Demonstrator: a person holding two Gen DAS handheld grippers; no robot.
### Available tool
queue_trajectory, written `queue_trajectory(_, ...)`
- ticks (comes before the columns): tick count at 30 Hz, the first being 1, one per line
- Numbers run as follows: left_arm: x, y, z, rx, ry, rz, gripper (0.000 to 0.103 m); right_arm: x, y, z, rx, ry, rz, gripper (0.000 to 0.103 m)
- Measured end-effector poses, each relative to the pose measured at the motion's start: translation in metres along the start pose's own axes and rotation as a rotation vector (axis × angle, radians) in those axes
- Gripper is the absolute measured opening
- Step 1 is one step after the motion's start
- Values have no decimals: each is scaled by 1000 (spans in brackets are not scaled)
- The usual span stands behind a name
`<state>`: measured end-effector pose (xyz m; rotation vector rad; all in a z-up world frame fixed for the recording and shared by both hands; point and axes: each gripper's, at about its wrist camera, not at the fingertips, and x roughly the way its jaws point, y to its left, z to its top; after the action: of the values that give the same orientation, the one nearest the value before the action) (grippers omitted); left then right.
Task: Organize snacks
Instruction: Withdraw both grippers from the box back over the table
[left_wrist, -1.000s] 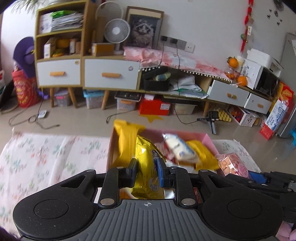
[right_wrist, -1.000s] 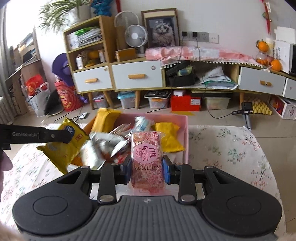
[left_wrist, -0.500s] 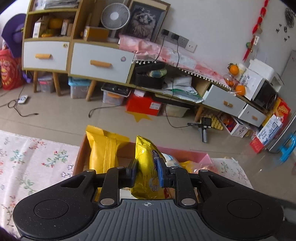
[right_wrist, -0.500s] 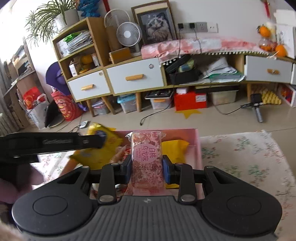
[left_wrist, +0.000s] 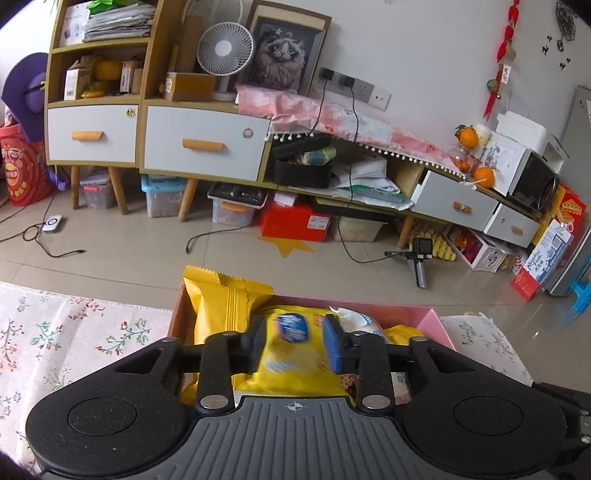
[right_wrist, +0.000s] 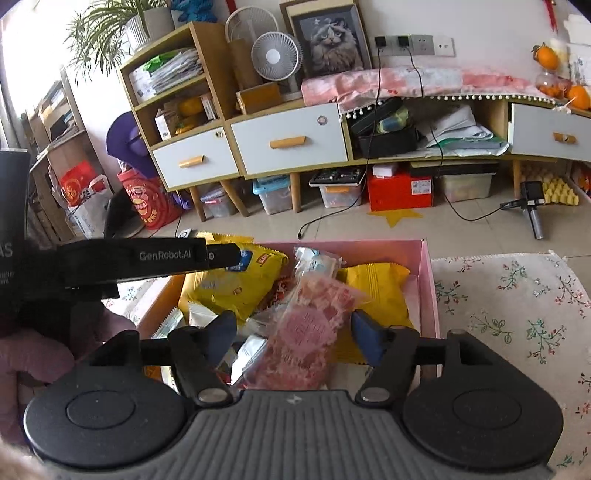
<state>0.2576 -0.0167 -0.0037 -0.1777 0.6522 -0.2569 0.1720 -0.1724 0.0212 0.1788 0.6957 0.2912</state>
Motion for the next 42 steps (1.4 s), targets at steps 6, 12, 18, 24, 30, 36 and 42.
queue_trajectory(6, -20, -3, -4, 25, -4, 0, 56, -8, -1, -1, 6, 0, -15, 78)
queue_trajectory(12, -45, -6, -17, 49, 2, 11, 72, -23, -4, -7, 11, 8, -44, 86)
queue_trajectory(18, -70, -9, -39, 92, 21, 46, 85, -40, -6, -17, 5, 20, -81, 94)
queue_trajectory(24, -97, -11, -65, 118, 58, 82, 94, -55, -7, -29, 0, 47, -122, 99)
queue_trajectory(30, -125, -19, -94, 130, 103, 120, 99, -74, -1, -45, -14, 58, -160, 103)
queue_trajectory(36, -152, -31, -119, 170, 170, 156, 101, -90, 12, -69, -47, 96, -219, 103)
queue_trajectory(42, -178, -40, -137, 159, 212, 206, 101, -105, 24, -84, -70, 133, -250, 103)
